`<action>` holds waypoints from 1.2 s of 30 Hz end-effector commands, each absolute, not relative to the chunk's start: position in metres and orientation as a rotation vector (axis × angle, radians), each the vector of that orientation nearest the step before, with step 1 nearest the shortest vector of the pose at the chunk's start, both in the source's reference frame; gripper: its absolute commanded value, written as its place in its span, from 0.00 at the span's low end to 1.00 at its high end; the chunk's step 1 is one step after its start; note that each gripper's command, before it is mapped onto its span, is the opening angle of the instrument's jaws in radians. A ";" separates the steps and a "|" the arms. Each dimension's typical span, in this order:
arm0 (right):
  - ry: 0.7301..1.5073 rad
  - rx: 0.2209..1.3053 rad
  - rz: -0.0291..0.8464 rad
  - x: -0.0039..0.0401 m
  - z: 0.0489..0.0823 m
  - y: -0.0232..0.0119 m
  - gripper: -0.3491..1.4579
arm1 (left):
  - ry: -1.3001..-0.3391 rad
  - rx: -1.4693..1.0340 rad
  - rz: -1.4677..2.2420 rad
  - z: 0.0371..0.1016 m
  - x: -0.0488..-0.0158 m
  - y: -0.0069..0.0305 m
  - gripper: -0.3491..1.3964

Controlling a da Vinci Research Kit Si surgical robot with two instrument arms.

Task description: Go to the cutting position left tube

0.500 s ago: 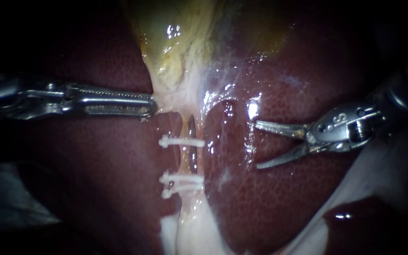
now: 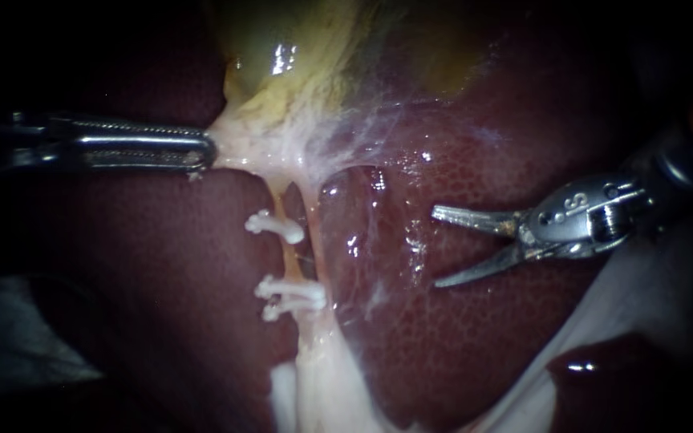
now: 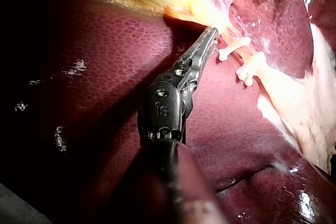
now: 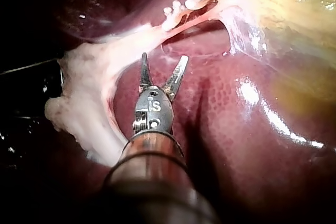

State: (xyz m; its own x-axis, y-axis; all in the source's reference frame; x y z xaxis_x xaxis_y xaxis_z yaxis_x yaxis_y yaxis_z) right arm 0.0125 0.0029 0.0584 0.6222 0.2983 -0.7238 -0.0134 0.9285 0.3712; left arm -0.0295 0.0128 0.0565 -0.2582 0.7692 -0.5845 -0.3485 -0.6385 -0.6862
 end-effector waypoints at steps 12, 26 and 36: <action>0.943 0.478 0.206 0.0195 0.0620 -0.0012 0.99 | -0.549 -1.248 1.961 0.0565 -0.0298 0.0129 0.00; 0.954 0.559 0.230 0.0229 0.0667 -0.0016 0.99 | -0.546 -1.246 1.959 0.0559 -0.0300 0.0126 0.00; 0.958 0.596 0.207 0.0231 0.0705 -0.0009 0.99 | -0.545 -1.245 1.959 0.0559 -0.0300 0.0125 0.00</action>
State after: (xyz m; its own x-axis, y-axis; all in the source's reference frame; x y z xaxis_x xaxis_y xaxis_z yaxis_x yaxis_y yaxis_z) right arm 0.0231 -0.0008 0.0707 0.5687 0.4202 -0.7071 0.0928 0.8214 0.5628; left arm -0.0300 0.0125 0.0559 -0.2559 0.7705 -0.5839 -0.3581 -0.6366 -0.6830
